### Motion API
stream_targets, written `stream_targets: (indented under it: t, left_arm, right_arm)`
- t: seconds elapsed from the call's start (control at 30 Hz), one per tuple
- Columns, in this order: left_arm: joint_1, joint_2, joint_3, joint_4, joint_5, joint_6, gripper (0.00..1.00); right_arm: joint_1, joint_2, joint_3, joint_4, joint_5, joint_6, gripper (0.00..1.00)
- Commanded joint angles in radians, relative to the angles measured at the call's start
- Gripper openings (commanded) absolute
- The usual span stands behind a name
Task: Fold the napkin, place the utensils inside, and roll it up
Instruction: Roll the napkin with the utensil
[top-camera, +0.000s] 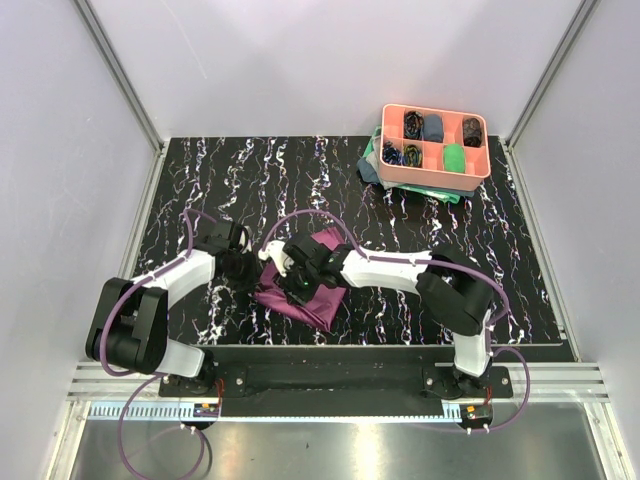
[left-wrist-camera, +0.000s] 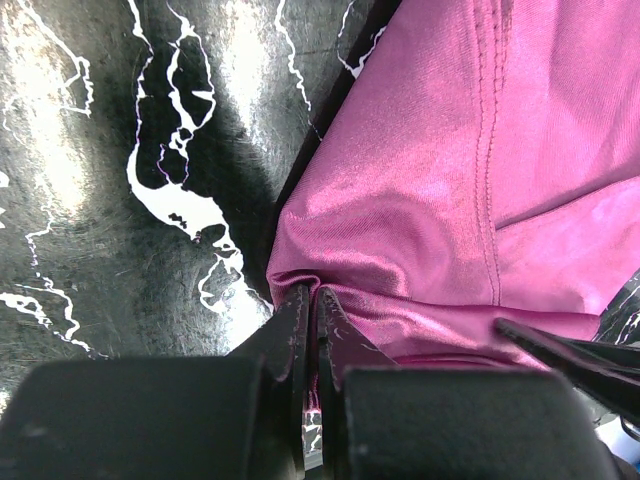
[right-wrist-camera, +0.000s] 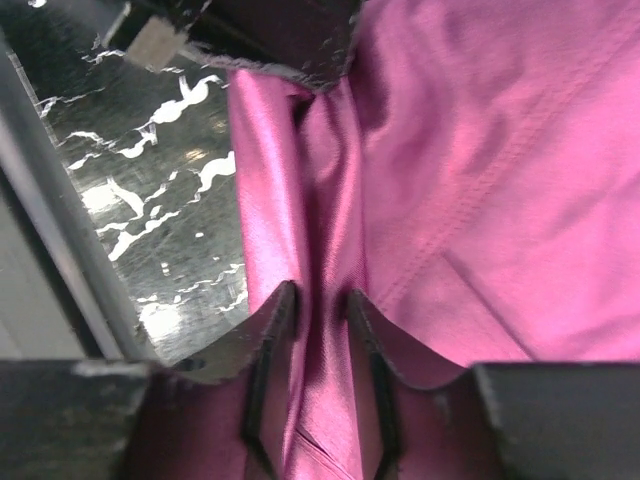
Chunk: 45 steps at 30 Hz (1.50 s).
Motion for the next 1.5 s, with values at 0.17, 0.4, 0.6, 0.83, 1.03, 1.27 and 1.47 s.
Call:
stream_targets:
  t: [0.17,0.4,0.6,0.83,1.03,1.27,1.47]
  left_arm:
    - [0.002,-0.03,0.031,0.04,0.01,0.01,0.17]
    - [0.002,-0.125,0.012,0.066,-0.045,-0.013,0.66]
    - [0.003,-0.237,-0.09,0.171,-0.055,-0.05,0.85]
    - [0.002,-0.315,-0.166,0.229,-0.047,-0.064,0.86]
    - [0.002,-0.367,-0.229,0.284,-0.056,-0.084,0.8]
    - [0.003,-0.285,-0.242,0.326,-0.075,-0.069,0.7]
    - [0.003,-0.223,-0.226,0.372,-0.095,-0.052,0.65]
  right_arm:
    - [-0.056,0.058,0.018,0.028,-0.136,0.025,0.17]
    - [-0.112,0.095,0.015,0.028,-0.214,0.051,0.0]
    - [-0.145,0.156,0.024,0.03,-0.326,0.06,0.0]
    - [-0.198,0.231,0.036,0.031,-0.431,0.117,0.0]
    - [-0.22,0.262,0.038,0.03,-0.478,0.122,0.0]
    - [-0.234,0.288,0.044,0.028,-0.514,0.133,0.0]
    - [-0.24,0.304,0.049,0.028,-0.538,0.133,0.0]
